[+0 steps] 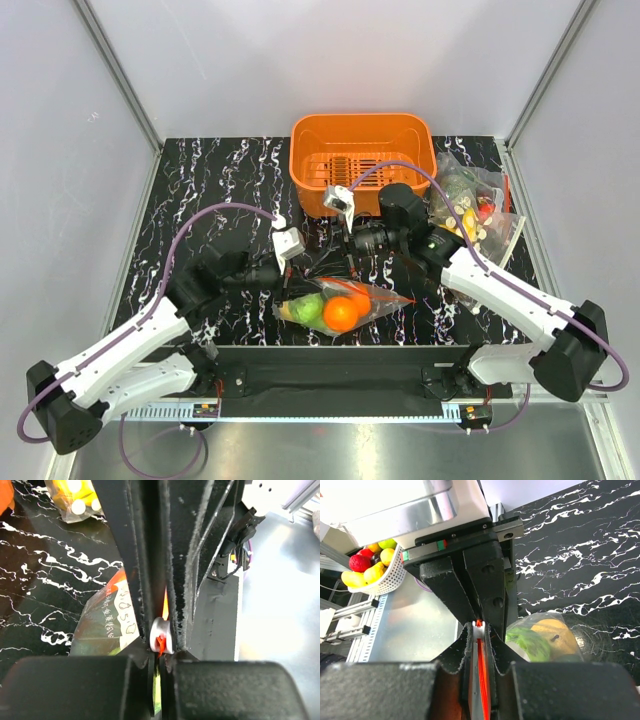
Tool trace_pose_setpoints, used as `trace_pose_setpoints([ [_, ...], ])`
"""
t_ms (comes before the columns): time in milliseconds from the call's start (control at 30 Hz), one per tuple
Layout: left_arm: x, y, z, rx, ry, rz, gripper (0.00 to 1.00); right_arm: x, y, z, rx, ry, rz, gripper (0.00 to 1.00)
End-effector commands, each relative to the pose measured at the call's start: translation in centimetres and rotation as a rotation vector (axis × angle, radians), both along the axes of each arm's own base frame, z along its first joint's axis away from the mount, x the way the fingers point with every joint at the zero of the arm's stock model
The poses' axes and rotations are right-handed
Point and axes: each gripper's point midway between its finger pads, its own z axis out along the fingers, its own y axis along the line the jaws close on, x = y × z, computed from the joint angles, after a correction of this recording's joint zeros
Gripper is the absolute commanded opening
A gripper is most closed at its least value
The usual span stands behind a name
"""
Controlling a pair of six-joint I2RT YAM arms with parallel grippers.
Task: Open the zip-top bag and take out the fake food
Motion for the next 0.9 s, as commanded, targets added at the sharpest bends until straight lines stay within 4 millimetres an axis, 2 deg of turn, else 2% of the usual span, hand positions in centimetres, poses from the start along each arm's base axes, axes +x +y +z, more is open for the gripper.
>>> trace_pose_setpoints([
  [0,0.0,-0.6,4.0,-0.131,-0.111,-0.026,0.00,-0.8,-0.3,1.6,0.017,-0.043,0.012,0.02],
  [567,0.9,0.6,4.3,-0.125,-0.140,0.048,0.00,-1.1,-1.9,-0.8,-0.074,-0.034,-0.043,0.01],
  [867,4.2,3.1,3.3,-0.028,-0.173,0.283,0.00,-1.0,-2.6,-2.3,-0.124,-0.025,-0.076,0.00],
])
